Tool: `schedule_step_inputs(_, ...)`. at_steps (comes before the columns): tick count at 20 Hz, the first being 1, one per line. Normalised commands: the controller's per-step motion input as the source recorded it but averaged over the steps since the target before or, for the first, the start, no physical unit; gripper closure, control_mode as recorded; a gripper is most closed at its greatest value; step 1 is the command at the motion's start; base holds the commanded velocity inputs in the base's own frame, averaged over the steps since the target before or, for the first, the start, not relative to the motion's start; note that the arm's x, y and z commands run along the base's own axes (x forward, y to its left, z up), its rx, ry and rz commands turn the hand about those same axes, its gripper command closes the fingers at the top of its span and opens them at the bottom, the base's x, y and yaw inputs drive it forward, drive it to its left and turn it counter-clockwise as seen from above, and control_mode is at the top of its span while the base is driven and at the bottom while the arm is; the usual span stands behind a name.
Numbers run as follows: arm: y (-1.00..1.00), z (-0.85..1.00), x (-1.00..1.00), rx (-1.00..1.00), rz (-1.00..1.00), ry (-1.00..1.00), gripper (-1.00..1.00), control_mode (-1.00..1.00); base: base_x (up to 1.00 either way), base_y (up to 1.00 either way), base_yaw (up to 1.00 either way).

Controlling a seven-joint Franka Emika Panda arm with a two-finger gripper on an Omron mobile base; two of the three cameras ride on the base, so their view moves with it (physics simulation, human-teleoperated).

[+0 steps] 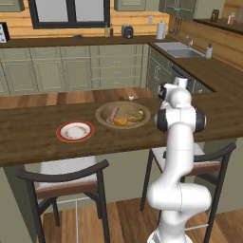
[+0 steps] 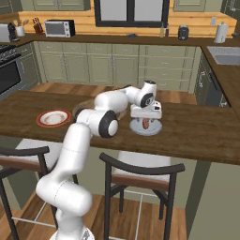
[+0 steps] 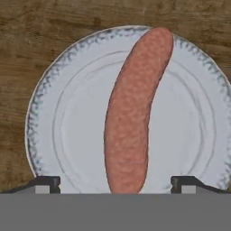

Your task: Place one bun and one sausage from the bowl on each plate.

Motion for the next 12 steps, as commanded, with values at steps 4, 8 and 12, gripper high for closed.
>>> schedule_step_inputs(4,0.39,0.45,-0.45,0.00,0.00,-0.10,-1.00,-1.00,0.00,0.00,0.00)
schedule_step_inputs(8,0.68,0.30,-0.09,-0.02,0.10,-0.09,-1.00,-1.00,0.00,0.00,0.00)
schedule_step_inputs(12,0.68,0.08,0.00,-0.03,0.25,-0.04,-1.00,-1.00,0.00,0.00,0.00)
